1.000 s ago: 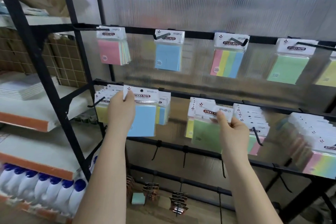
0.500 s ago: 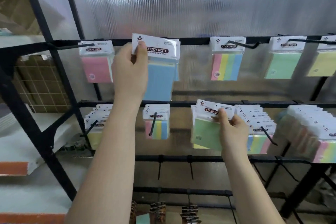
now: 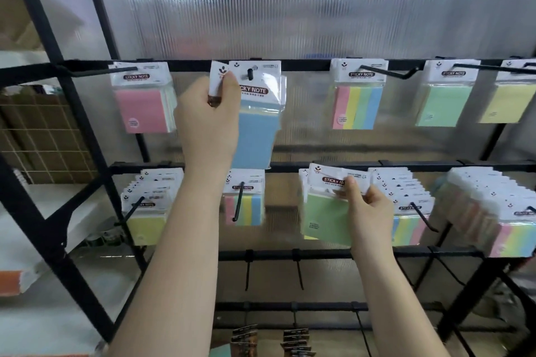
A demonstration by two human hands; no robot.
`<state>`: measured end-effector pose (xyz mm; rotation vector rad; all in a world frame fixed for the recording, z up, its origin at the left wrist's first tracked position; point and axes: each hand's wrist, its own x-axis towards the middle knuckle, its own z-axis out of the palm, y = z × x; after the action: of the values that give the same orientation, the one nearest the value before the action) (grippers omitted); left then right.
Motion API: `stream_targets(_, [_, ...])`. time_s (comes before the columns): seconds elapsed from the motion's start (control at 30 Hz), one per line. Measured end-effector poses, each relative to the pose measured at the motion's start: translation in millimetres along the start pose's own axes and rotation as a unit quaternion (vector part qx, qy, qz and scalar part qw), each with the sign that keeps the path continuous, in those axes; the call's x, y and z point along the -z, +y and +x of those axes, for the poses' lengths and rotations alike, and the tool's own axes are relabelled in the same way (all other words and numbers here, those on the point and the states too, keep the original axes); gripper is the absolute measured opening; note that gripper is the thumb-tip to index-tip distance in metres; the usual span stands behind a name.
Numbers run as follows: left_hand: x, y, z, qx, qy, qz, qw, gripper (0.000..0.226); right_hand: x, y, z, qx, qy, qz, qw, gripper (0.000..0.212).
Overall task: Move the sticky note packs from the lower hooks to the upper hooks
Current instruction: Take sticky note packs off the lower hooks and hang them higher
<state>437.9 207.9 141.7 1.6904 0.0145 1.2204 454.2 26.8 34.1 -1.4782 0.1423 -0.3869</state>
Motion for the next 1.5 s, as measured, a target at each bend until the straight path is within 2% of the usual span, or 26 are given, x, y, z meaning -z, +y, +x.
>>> stream_targets(0.37, [-16, -22, 22, 0.036, -0.028, 0.055, 0.997, 0.046, 0, -3, -1, -0.014, -0.008, -0.009, 1.0, 0.027])
stream_targets(0.57, [-33, -41, 43, 0.08, -0.047, -0.001, 0.996, 0.027, 1, -6, -2, -0.022, -0.008, -0.002, 1.0, 0.027])
stream_targets(0.67, [-42, -46, 52, 0.11, -0.06, 0.026, 0.992, 0.033, 3, -8, -3, -0.019, -0.011, -0.005, 1.0, 0.029])
stream_targets(0.73, [-48, -47, 56, 0.137, -0.063, 0.028, 0.988, 0.027, 4, -9, -3, -0.016, -0.01, -0.003, 1.0, 0.031])
stream_targets(0.83, [-57, -48, 59, 0.161, -0.056, 0.01, 0.985, 0.017, 7, -7, -2, -0.011, -0.013, -0.008, 1.0, 0.026])
stream_targets(0.97, [-64, -53, 65, 0.161, -0.011, 0.035, 0.986, 0.034, 10, -7, -1, -0.003, -0.004, -0.002, 1.0, 0.027])
stream_targets(1.1, [-68, -58, 65, 0.16, 0.01, 0.033, 0.987, 0.017, 14, -9, 1, -0.003, 0.001, 0.0, 1.0, 0.029])
stream_targets(1.27, [-65, -64, 57, 0.162, 0.045, 0.016, 0.986, 0.026, 16, -10, 2, -0.001, 0.001, 0.02, 1.0, 0.027])
stream_targets(1.37, [-55, -62, 39, 0.154, 0.047, 0.054, 0.985, 0.032, 17, -10, 2, 0.002, 0.002, 0.035, 0.999, 0.026])
stream_targets(1.5, [-39, -64, 6, 0.183, -0.005, 0.09, 0.979, 0.018, 21, -10, 2, 0.004, 0.007, 0.038, 0.999, 0.027])
